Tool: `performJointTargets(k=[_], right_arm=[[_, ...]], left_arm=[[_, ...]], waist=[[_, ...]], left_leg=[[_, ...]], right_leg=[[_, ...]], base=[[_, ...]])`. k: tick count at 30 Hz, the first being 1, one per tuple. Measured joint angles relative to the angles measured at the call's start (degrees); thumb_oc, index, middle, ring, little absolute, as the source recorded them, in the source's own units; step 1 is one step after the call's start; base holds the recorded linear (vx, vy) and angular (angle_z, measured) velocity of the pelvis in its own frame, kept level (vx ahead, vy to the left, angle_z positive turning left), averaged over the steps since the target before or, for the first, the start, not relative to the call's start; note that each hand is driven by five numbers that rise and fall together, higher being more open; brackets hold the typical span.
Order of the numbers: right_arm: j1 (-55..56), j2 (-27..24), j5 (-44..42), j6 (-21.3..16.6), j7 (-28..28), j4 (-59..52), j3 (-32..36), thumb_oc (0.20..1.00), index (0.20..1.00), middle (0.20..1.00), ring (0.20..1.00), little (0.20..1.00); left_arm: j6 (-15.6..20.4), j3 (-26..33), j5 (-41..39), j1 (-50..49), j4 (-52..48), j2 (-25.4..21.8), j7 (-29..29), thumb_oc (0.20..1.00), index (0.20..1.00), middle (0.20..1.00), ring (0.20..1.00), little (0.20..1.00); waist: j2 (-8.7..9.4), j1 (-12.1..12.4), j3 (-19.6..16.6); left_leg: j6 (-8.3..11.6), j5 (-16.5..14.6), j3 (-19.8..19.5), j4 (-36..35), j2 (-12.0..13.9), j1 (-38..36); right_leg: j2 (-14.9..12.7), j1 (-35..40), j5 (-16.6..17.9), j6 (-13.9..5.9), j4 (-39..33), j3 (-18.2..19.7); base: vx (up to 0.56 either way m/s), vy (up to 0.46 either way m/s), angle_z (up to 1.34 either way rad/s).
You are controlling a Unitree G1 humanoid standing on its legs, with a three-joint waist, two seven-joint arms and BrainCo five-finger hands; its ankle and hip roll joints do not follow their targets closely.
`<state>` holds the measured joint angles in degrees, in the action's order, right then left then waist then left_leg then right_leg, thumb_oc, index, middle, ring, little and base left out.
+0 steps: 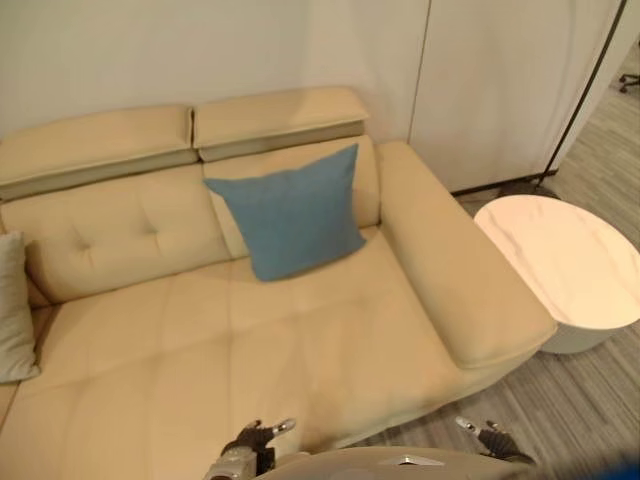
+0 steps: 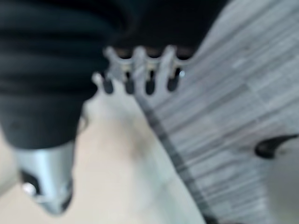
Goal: Pick up all the scattered cushions and arrange them neatly on the sofa.
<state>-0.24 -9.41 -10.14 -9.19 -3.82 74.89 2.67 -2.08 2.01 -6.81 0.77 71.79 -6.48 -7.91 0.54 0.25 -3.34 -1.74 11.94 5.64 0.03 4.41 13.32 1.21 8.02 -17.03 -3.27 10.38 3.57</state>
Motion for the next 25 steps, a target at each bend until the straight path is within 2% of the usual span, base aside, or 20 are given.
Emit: performJointTargets(k=[1,2,3,4,5,6,7,8,9,10,11,12,13,15,16,17,20,22,25], right_arm=[[0.11,-0.32,0.76,0.02,-0.24,-1.5,-1.01,1.0,1.0,1.0,1.0,1.0],[0.17,-0.5,1.65,0.26,-0.4,-0.78,-1.53,1.0,1.0,1.0,1.0,1.0],[0.09,-0.54,2.71,0.34,-0.43,0.31,-3.07,1.0,1.0,1.0,1.0,1.0],[-0.04,-0.88,3.72,0.28,-0.65,2.01,-6.13,1.0,1.0,1.0,1.0,1.0],[0.1,-0.52,6.15,0.36,-0.75,3.54,-11.28,1.0,1.0,1.0,1.0,1.0],[-0.41,-0.17,7.22,0.37,-0.76,3.36,-12.1,1.0,1.0,1.0,1.0,1.0],[0.21,-0.01,7.92,0.27,-1.0,3.68,-12.36,1.0,1.0,1.0,1.0,1.0],[0.28,-0.82,8.58,-0.3,-2.07,3.15,-11.9,1.0,1.0,1.0,1.0,1.0],[0.71,-1.26,8.75,-0.46,-2.77,2.96,-11.26,1.0,1.0,1.0,1.0,1.0],[1.51,-1.82,8.74,-0.38,-3.93,3.1,-8.92,1.0,1.0,1.0,1.0,1.0],[2.86,-1.73,8.6,-0.53,-4.13,2.84,-6.48,1.0,1.0,1.0,1.0,1.0],[5.21,-1.36,7.06,-0.44,-5.23,3.38,-0.61,1.0,1.0,1.0,1.0,1.0],[5.76,-1.87,6.82,-0.45,-5.44,3.51,-0.91,1.0,1.0,1.0,1.0,1.0],[5.15,-2.56,6.78,-0.5,-5.35,3.69,-1.1,1.0,1.0,1.0,1.0,1.0],[4.53,-3.47,6.24,-0.53,-5.43,3.72,-1.09,1.0,1.0,1.0,1.0,1.0],[3.52,-3.0,5.69,-0.54,-5.38,3.72,-0.96,1.0,1.0,1.0,1.0,1.0],[2.23,-2.35,4.59,-0.63,-5.53,2.64,2.76,1.0,1.0,1.0,1.0,1.0],[1.36,-1.41,3.96,-0.55,-5.54,2.48,2.27,1.0,1.0,1.0,1.0,1.0],[1.19,0.64,3.53,-0.53,-5.67,2.44,0.93,1.0,1.0,1.0,1.0,1.0]], left_arm=[[0.13,3.02,-0.01,0.18,0.36,0.93,-0.85,1.0,1.0,1.0,1.0,1.0],[0.44,5.43,-1.94,0.08,0.35,1.74,-1.46,1.0,1.0,1.0,1.0,1.0],[0.55,5.66,-2.89,-0.15,0.75,1.67,-1.85,1.0,1.0,1.0,1.0,1.0],[0.9,7.42,-3.81,0.5,2.48,1.59,-2.19,1.0,1.0,1.0,1.0,1.0],[1.08,10.21,-6.15,2.52,6.14,0.33,-2.73,1.0,1.0,1.0,1.0,1.0],[0.95,11.39,-7.13,3.03,6.5,-0.55,-3.16,1.0,1.0,1.0,1.0,1.0],[0.69,11.92,-7.94,2.31,6.71,-1.43,-3.83,1.0,1.0,1.0,1.0,1.0],[-0.29,14.05,-9.11,1.6,9.5,-2.14,-4.61,1.0,1.0,1.0,1.0,1.0],[-0.46,14.09,-9.96,1.18,10.32,-2.21,-4.97,1.0,1.0,1.0,1.0,1.0],[-0.6,14.06,-10.75,-0.29,10.48,-2.24,-5.5,1.0,1.0,1.0,1.0,1.0],[-0.56,14.03,-11.43,-0.3,10.45,-1.77,-6.22,1.0,1.0,1.0,1.0,1.0],[-0.54,14.33,-13.18,-1.72,10.17,-1.6,-7.6,1.0,1.0,1.0,1.0,1.0],[-0.54,13.63,-13.42,-3.33,9.99,-1.53,-7.97,1.0,1.0,1.0,1.0,1.0],[-0.83,10.95,-13.33,-3.98,10.47,-1.2,-8.74,1.0,1.0,1.0,1.0,1.0],[-1.11,9.26,-13.25,-2.99,10.44,-0.64,-8.72,1.0,1.0,1.0,1.0,1.0],[-1.17,6.19,-12.52,-1.5,10.37,-0.22,-8.78,1.0,1.0,1.0,1.0,1.0],[-2.15,-0.14,-11.12,-0.24,5.05,0.51,-8.67,1.0,1.0,1.0,1.0,1.0],[-1.73,0.13,-10.51,1.37,1.17,1.93,-8.21,1.0,1.0,1.0,1.0,1.0],[-1.5,0.27,-10.04,3.56,1.77,2.48,-7.59,1.0,1.0,1.0,1.0,1.0]], waist=[[-0.15,-0.01,0.21],[-1.12,0.41,0.93],[-1.58,0.75,1.01],[-2.13,0.85,1.34],[-0.35,1.07,1.4],[1.21,1.41,1.56],[3.13,1.7,1.51],[4.44,1.15,2.01],[4.31,0.18,1.92],[3.82,-1.07,1.84],[3.82,-1.51,2.1],[3.75,-1.81,1.1],[3.13,-2.54,-0.12],[1.29,-4.17,-1.17],[-0.12,-4.96,-1.31],[-1.21,-4.21,-1.58],[-1.75,-3.97,-1.75],[-1.24,-3.78,-1.7],[0.11,-4.11,-2.09]], left_leg=[[0.57,0.98,-0.89,0.04,0.54,1.3],[0.54,0.92,-1.92,-0.05,1.35,1.92],[0.75,1.27,-3.56,0.04,1.41,1.94],[4.26,5.22,-5.58,0.1,2.1,2.87],[9.64,9.93,-11.52,0.41,1.13,5.36],[10.51,6.78,-12.15,2.65,-0.31,5.82],[9.4,0.37,-11.78,7.43,-1.94,5.85],[7.45,-9.21,-8.6,19.79,-4.24,5.38],[6.89,-11.77,-7.86,22.79,-4.76,5.02],[4.91,-13.67,-7.12,24.3,-5.94,2.73],[4.09,-15.25,-7.89,27.59,-6.78,2.33],[5.12,-18.92,-8.38,32.58,-6.82,-0.54],[5.13,-19.01,-8.66,27.24,-6.49,-3.39],[3.94,-20.28,-9.53,15.57,-5.53,-8.81],[2.56,-18.52,-9.58,5.4,-4.58,-13.03],[1.61,-17.3,-9.39,-0.26,-4.65,-15.38],[0.77,-16.56,-9.46,-4.64,-5.38,-17.34],[-0.24,-15.88,-9.49,-4.91,-6.85,-17.15],[-0.93,-15.22,-9.37,-5.03,-7.62,-17.08]], right_leg=[[0.54,0.16,0.12,0.79,-2.18,-0.31],[2.19,0.07,-0.11,1.23,-3.22,-0.34],[3.14,-0.43,-0.05,1.34,-2.79,-0.24],[4.28,-1.98,0.26,1.88,-0.62,-0.36],[3.69,-5.05,1.93,5.12,1.63,-0.8],[2.3,-5.25,1.97,5.22,0.81,-0.9],[0.31,-5.76,2.52,6.36,-0.49,-0.4],[-1.99,-4.92,3.8,7.37,-3.84,-0.09],[-2.17,-4.96,3.97,7.65,-4.67,-0.34],[-2.41,-5.39,4.38,7.37,-4.82,-1.29],[-2.44,-5.61,4.49,7.23,-4.06,-1.72],[-2.25,-5.04,5.01,6.4,-4.24,-1.28],[-1.94,-5.6,5.04,6.36,-4.2,-1.11],[-1.04,-6.57,5.02,6.32,-3.75,-1.04],[-0.92,-8.03,5.13,5.91,-3.16,-1.4],[-1.08,-9.27,5.91,4.48,-3.07,-1.11],[-1.74,-9.62,5.51,3.38,-3.11,-0.99],[-3.26,-9.77,5.8,2.4,-3.54,-0.94],[-4.06,-9.7,6.35,1.55,-4.22,-0.94]], base=[[-0.44,-0.119,0.43],[-0.43,-0.08,0.43],[-0.56,-0.077,0.32],[-0.37,0.015,0.35],[-0.35,0.03,0.21],[-0.21,0.027,-0.11],[-0.17,0.033,-0.74],[-0.09,0.021,-0.72],[-0.23,0.148,-0.38],[-0.17,0.18,0.2],[-0.2,0.261,0.23],[-0.07,0.189,0.1],[-0.03,0.135,0.03],[-0.04,0.142,0.06],[-0.12,0.34,-0.09],[-0.12,0.327,-0.13],[-0.06,0.142,-0.11],[-0.1,0.116,-0.02],[-0.12,0.069,-0.06]])
